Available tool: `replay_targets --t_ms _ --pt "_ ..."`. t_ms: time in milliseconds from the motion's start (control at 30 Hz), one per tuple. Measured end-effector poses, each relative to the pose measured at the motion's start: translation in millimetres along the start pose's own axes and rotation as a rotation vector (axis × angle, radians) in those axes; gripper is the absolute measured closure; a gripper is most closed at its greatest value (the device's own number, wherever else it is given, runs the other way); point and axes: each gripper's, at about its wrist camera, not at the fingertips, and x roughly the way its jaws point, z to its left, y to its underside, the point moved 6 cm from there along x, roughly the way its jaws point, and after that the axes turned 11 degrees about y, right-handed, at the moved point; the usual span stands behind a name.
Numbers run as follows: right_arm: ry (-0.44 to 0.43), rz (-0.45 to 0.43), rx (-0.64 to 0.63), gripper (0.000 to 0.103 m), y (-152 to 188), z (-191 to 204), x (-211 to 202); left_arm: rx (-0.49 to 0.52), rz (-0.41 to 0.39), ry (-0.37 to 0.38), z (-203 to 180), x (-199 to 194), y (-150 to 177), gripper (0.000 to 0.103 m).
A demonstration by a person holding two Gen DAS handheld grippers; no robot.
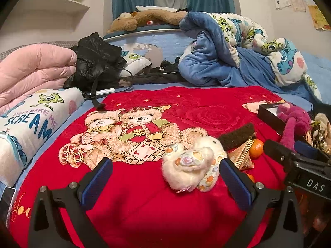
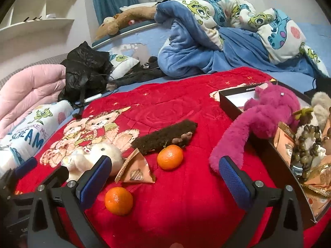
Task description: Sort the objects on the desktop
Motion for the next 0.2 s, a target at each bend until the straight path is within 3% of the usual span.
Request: replay_targets --t_ms 200 --pt "0.0 0.005 -0.002 0.0 0.3 0.7 1.3 -0.026 -0.003 0.009 4.5 -0.4 0.0 0.0"
